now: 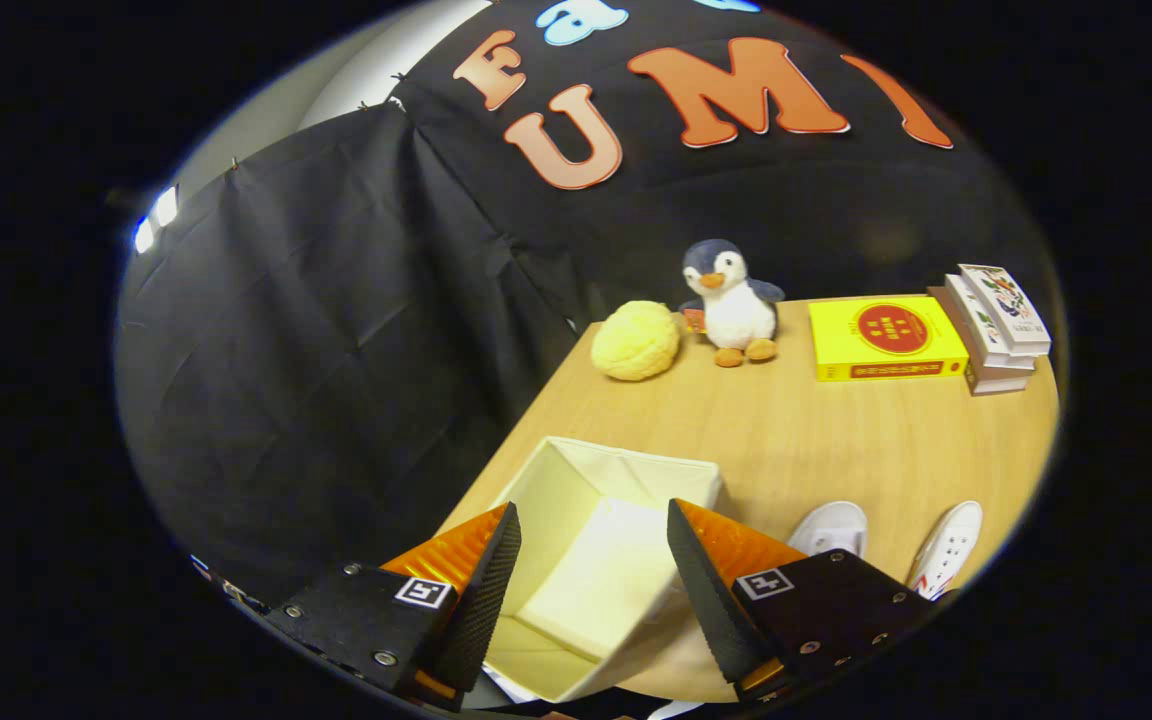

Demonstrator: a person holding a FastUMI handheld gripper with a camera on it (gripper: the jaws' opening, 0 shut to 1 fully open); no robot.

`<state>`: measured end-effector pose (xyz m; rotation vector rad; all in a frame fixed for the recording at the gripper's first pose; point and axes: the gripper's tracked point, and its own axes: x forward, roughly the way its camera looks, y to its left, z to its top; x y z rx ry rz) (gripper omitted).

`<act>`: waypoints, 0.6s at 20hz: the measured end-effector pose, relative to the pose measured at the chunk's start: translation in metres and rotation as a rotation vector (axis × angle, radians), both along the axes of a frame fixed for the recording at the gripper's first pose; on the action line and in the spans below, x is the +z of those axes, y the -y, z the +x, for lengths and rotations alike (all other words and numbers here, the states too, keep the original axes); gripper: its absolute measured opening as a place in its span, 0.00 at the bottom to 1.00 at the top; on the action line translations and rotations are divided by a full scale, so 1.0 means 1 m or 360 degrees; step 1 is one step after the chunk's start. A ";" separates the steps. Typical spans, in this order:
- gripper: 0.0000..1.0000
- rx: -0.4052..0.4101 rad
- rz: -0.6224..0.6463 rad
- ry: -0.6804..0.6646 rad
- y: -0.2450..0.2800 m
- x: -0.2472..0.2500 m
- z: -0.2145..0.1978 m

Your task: Open the storage box then place both shoes into the box .Put the left shoe in first, then the right shoe, with the right side of both shoes facing outward in a uniform manner.

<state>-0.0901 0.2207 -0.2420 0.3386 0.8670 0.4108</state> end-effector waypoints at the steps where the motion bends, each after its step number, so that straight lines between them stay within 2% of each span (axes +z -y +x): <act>1: 0.88 -0.0036 -0.0066 -0.0018 0.017 -0.012 -0.003; 7: 0.88 -0.0230 -0.0335 -0.0191 0.102 -0.073 -0.048; 12: 0.88 -0.0230 -0.0516 -0.0271 0.143 -0.117 -0.078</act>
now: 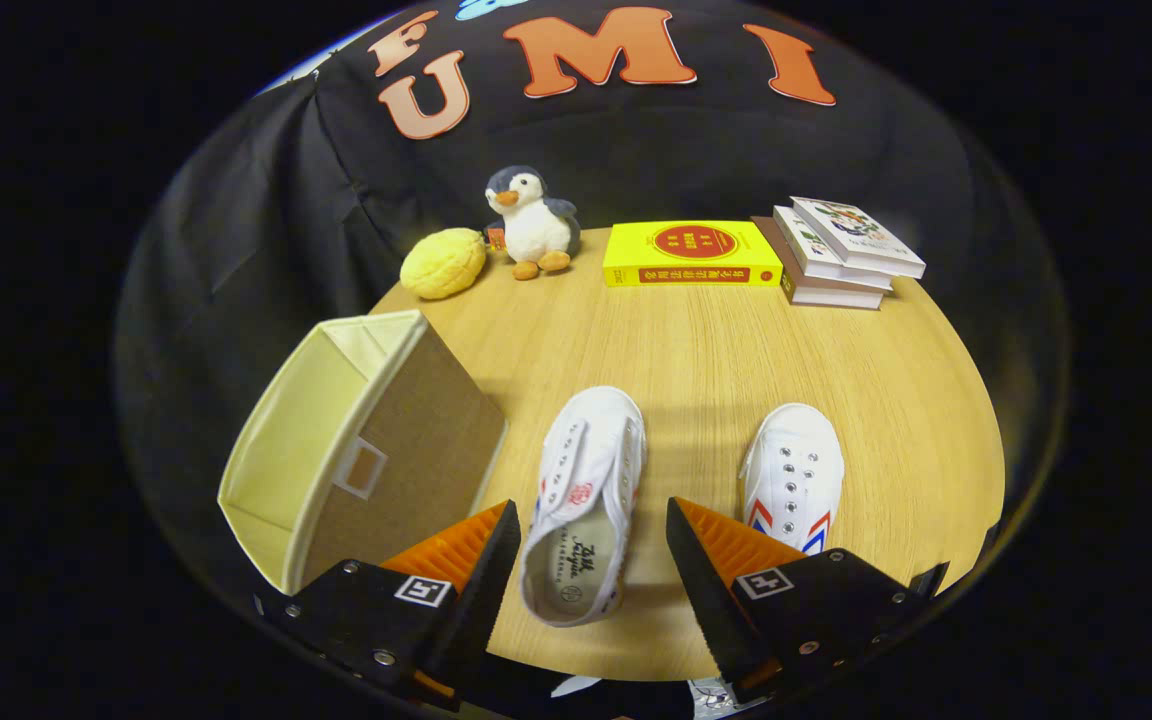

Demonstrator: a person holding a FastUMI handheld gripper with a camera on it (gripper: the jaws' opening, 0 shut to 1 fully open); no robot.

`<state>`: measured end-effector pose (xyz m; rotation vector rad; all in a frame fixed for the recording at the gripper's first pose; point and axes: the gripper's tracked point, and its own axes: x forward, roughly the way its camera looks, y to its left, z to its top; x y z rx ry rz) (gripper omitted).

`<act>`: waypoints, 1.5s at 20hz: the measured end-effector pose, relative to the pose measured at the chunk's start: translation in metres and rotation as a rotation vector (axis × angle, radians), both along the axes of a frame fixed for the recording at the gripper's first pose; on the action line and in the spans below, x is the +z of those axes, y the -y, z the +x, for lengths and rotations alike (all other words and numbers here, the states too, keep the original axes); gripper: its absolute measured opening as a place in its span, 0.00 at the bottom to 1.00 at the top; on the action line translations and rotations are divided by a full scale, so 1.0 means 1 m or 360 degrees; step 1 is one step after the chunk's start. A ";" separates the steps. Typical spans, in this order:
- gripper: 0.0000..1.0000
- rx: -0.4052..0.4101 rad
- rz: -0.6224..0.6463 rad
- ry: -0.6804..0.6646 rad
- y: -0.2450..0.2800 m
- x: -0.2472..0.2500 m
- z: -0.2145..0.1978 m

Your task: Open the storage box then place both shoes into the box .Put the left shoe in first, then the right shoe, with the right side of both shoes facing outward in a uniform manner.

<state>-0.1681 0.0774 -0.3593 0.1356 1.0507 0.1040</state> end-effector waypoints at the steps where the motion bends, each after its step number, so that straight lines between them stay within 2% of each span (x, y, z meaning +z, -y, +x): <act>1: 0.87 0.0014 -0.0020 -0.0024 0.004 -0.011 -0.006; 4: 0.83 0.0054 -0.0053 -0.0075 0.006 -0.032 -0.013; 7: 0.78 0.0073 -0.0141 -0.0101 0.016 -0.055 -0.009; 10: 0.72 0.0079 -0.0148 -0.0082 0.015 -0.068 0.002; 15: 0.59 0.0094 -0.0057 -0.0051 -0.003 -0.075 0.016; 18: 0.57 0.0072 -0.0077 -0.0061 -0.002 -0.082 0.022; 20: 0.56 0.0050 0.0004 -0.0104 -0.008 -0.086 0.024; 23: 0.30 -0.0034 0.0108 -0.0194 -0.007 -0.087 0.024; 27: 0.04 -0.0126 0.0150 -0.0251 -0.001 -0.084 0.023; 30: 0.03 -0.0165 0.0193 -0.0270 -0.005 -0.071 0.020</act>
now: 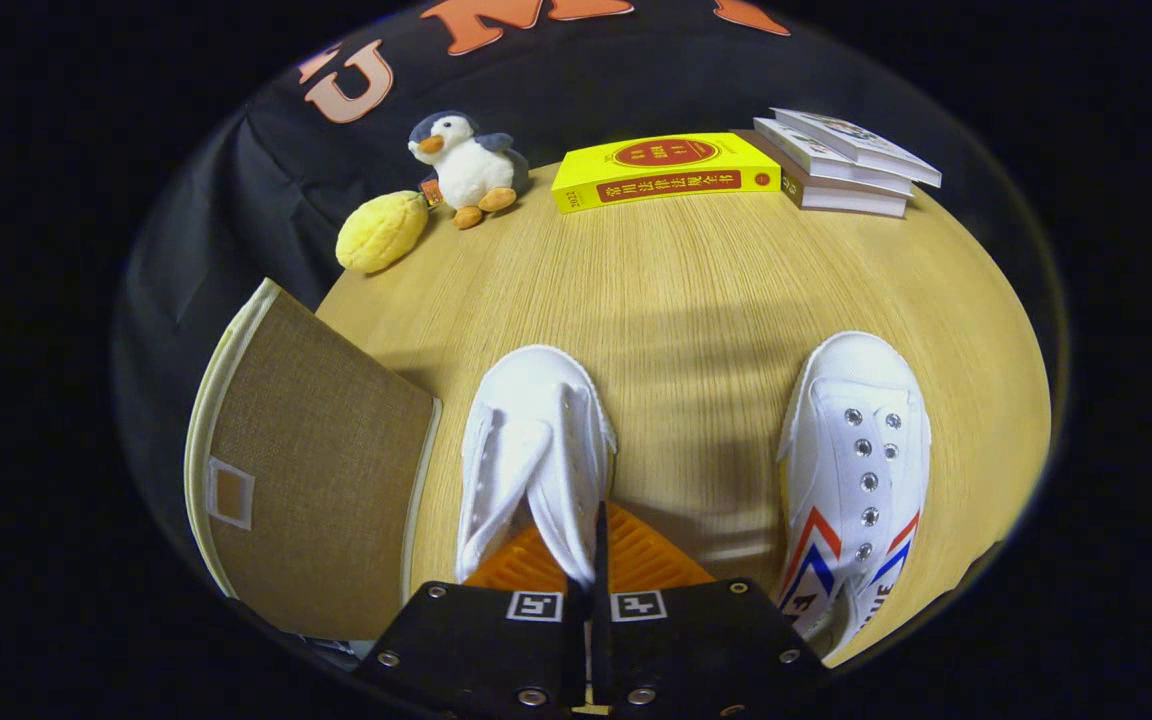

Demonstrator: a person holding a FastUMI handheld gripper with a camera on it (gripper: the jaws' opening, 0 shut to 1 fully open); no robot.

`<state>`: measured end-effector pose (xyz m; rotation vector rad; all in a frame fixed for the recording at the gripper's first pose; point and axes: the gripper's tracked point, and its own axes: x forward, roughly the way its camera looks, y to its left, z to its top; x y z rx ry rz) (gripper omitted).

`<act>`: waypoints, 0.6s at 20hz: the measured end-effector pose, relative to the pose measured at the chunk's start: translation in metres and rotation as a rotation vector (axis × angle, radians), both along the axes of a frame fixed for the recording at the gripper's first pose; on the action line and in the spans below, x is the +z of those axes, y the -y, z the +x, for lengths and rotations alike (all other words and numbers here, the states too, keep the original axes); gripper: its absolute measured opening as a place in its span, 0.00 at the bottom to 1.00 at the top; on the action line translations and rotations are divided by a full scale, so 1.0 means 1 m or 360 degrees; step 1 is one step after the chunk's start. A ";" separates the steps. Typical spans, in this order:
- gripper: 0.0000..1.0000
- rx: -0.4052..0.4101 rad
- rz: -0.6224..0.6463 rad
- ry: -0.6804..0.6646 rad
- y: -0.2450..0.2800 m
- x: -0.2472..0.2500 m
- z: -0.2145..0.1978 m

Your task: Open the storage box then place both shoes into the box .Put the left shoe in first, then the right shoe, with the right side of both shoes facing outward in a uniform manner.

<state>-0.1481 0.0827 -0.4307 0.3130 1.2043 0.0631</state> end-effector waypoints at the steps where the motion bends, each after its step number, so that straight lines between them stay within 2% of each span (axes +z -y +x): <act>1: 0.03 0.0001 0.0008 0.0011 -0.002 0.007 0.001; 4: 0.03 -0.0024 0.0050 0.0048 -0.009 0.033 0.004; 8: 0.03 -0.0161 0.0180 0.0106 -0.018 0.083 0.022; 12: 0.03 -0.0219 0.0254 0.0139 -0.026 0.137 0.036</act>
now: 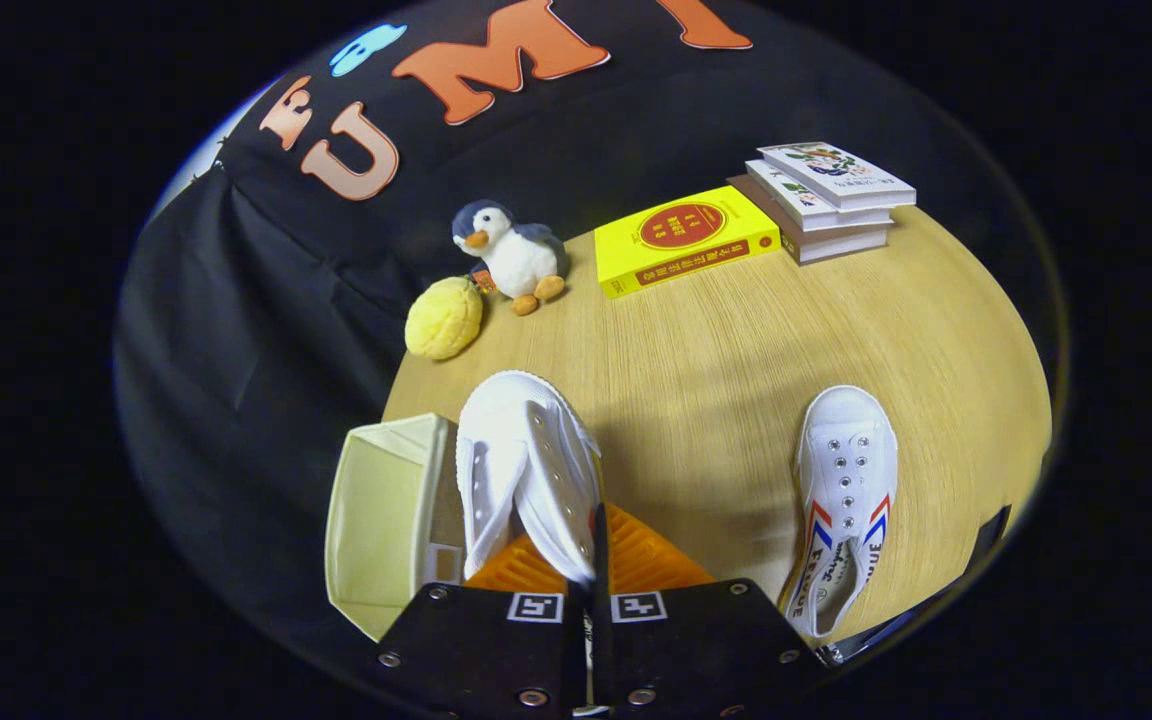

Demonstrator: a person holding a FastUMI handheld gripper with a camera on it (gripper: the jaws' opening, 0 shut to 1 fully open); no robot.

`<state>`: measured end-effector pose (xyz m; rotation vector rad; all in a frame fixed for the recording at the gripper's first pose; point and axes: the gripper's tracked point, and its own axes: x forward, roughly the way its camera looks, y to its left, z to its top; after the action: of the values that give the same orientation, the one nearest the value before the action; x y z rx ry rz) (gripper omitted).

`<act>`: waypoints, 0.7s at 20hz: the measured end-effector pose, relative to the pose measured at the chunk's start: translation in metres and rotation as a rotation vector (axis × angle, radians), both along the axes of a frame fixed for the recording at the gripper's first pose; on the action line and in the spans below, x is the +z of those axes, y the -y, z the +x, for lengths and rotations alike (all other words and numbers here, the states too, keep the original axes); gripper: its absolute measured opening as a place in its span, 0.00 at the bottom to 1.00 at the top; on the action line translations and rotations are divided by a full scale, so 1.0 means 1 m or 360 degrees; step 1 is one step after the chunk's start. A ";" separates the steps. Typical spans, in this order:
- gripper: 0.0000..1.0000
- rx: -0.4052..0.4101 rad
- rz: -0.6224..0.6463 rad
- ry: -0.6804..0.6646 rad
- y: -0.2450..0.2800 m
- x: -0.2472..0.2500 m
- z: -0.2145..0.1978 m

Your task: Open the storage box then place both shoes into the box .Put the left shoe in first, then the right shoe, with the right side of both shoes facing outward in a uniform manner.

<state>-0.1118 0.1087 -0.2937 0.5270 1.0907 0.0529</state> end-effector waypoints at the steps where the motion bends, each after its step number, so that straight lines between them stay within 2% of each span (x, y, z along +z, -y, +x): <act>1: 0.03 -0.0007 0.0025 0.0006 -0.005 0.011 0.003; 6: 0.03 0.0025 0.0134 0.0020 -0.049 0.051 0.009; 14: 0.03 0.0197 0.0162 -0.0076 -0.144 0.055 0.005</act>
<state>-0.1063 0.2527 -0.2387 0.5542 1.1706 0.2057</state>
